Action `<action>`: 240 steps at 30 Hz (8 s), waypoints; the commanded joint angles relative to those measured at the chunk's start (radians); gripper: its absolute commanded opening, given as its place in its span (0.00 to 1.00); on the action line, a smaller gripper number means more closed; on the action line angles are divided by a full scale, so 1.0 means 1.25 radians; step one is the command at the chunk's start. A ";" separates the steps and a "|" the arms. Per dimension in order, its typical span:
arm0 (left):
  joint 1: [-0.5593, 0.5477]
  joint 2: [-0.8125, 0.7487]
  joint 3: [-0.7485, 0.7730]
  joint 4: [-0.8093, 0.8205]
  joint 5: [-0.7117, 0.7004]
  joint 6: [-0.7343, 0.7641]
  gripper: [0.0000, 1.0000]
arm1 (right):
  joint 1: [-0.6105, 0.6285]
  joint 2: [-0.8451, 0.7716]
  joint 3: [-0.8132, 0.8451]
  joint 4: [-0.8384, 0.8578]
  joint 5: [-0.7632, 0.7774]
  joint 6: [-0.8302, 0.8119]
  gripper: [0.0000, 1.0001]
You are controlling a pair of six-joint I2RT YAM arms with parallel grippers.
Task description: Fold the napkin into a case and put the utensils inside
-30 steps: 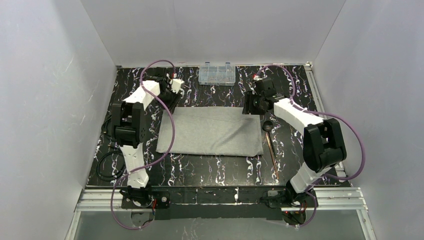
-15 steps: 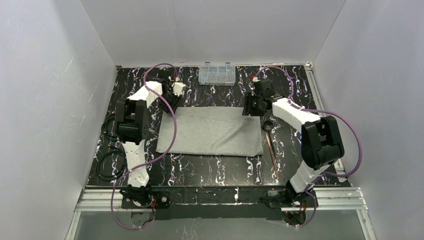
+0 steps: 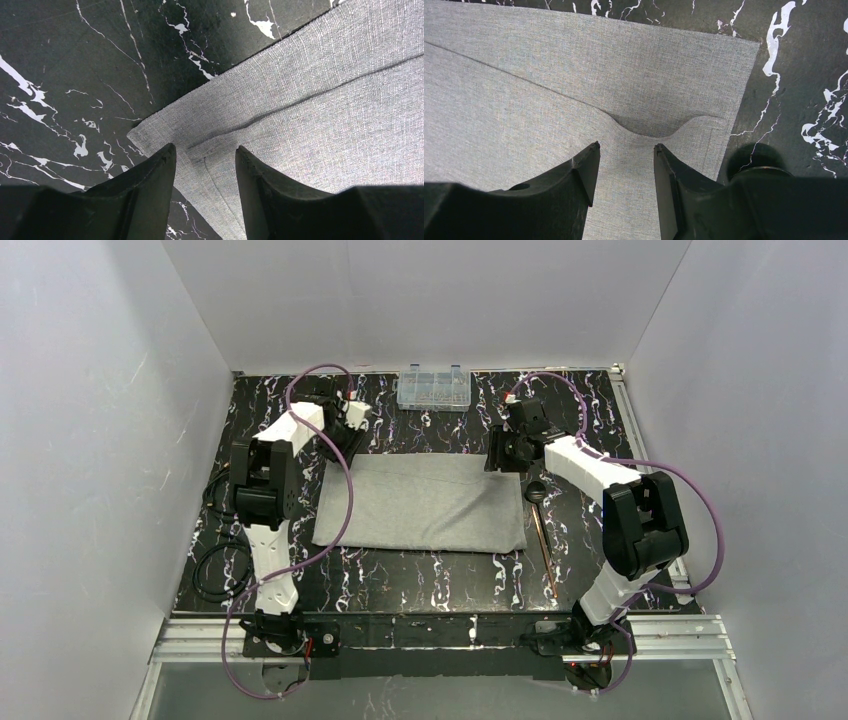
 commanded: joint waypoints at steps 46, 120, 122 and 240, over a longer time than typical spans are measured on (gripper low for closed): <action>-0.003 -0.100 -0.026 0.006 0.000 -0.042 0.10 | -0.094 0.081 -0.039 0.126 0.000 -0.013 0.65; 0.000 -0.237 -0.136 0.049 -0.139 0.077 0.00 | -0.112 0.035 -0.063 0.185 -0.069 0.028 0.65; 0.000 -0.233 -0.129 0.043 -0.136 0.075 0.00 | -0.112 0.035 -0.058 0.180 -0.068 0.030 0.65; -0.009 -0.220 -0.139 0.060 -0.168 0.098 0.00 | -0.092 -0.018 -0.119 0.012 0.093 0.071 0.56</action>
